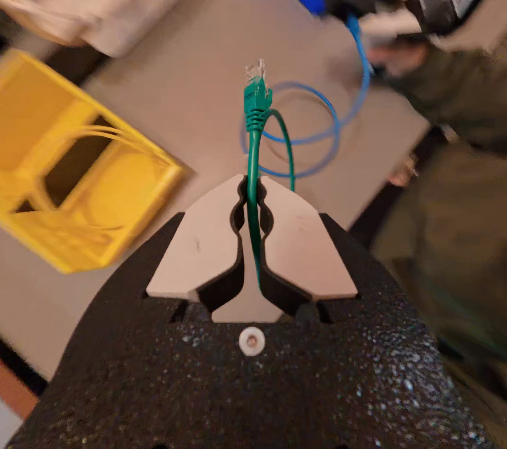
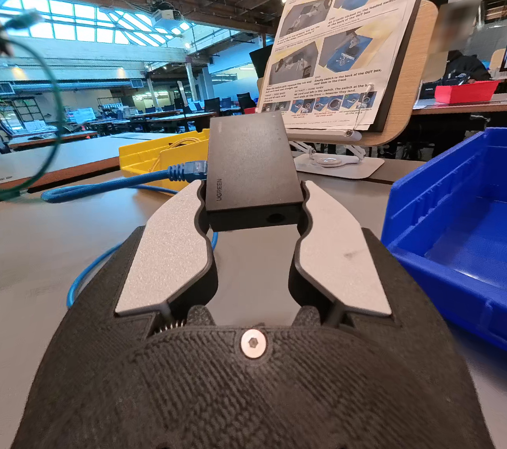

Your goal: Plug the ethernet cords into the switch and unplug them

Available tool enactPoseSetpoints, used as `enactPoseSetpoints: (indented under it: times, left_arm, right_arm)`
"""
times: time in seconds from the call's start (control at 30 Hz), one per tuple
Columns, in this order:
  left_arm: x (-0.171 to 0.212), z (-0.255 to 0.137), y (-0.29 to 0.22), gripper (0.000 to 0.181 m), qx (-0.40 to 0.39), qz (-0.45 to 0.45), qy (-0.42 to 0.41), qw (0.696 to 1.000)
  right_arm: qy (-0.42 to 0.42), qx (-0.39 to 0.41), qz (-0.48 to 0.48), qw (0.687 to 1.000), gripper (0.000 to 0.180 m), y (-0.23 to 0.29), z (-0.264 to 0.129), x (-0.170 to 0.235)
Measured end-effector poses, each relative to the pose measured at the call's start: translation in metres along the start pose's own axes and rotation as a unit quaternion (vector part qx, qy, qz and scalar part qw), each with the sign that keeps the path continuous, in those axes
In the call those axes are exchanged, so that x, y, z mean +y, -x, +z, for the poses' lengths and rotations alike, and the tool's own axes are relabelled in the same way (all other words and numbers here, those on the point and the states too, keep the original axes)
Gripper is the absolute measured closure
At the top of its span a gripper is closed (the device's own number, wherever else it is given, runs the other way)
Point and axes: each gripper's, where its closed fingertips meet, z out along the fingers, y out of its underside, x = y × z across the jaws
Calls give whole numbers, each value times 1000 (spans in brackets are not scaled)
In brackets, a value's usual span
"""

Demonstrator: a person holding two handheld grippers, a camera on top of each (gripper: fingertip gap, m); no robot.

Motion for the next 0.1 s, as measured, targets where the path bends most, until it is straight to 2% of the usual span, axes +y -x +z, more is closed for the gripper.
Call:
enactPoseSetpoints:
  times: [0.1]
  left_arm:
    - [33, 49, -32, 176, 105, 27, 103, 989]
  right_arm:
    - [0, 10, -7, 1000, 115, -9, -5, -2]
